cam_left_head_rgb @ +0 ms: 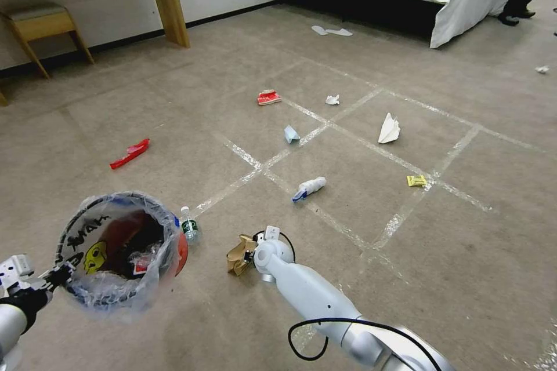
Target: Pick up the trash bin and place the garbage on the floor into it.
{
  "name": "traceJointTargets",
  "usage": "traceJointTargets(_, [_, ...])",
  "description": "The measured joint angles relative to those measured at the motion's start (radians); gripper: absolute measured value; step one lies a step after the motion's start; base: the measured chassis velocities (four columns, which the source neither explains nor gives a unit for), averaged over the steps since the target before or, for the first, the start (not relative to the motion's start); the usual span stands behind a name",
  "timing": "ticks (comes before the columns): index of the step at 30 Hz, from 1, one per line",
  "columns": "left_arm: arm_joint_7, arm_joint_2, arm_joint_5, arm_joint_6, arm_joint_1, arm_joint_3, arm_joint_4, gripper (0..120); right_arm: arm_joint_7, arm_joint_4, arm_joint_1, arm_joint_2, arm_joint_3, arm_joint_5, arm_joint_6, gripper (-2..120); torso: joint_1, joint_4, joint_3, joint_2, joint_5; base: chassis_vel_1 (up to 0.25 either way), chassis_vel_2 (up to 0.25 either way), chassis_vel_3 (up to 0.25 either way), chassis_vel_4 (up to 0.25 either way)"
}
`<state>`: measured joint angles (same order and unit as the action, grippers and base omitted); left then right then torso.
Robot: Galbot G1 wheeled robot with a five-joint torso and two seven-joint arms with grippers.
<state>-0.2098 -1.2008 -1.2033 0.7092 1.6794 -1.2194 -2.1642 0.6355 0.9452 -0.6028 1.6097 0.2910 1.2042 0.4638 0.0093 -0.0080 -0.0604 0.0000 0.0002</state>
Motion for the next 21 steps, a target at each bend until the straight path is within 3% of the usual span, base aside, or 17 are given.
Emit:
traceJointTargets(7, [0.001,0.000,0.001,-0.001,-0.005,0.003,0.007,0,-0.018,0.007,-0.002,-0.002,0.006,-0.023,-0.005,0,0.000,-0.0005,0.000,0.000,-0.0006,0.000,0.000,0.000,0.000])
traceJointTargets(16, [0.001,0.003,0.002,-0.002,-0.015,0.003,0.028,0,-0.022,0.082,-0.021,-0.006,0.005,-0.033,-0.007,0,0.000,-0.0001,0.000,0.000,-0.0004,0.000,0.000,0.000,0.000])
traceJointTargets(21, [0.001,0.004,0.003,-0.003,-0.020,0.006,0.031,0,-0.027,0.172,-0.030,-0.068,0.002,-0.041,-0.026,0,0.000,-0.0003,0.000,0.000,-0.0005,0.000,0.000,0.000,0.000])
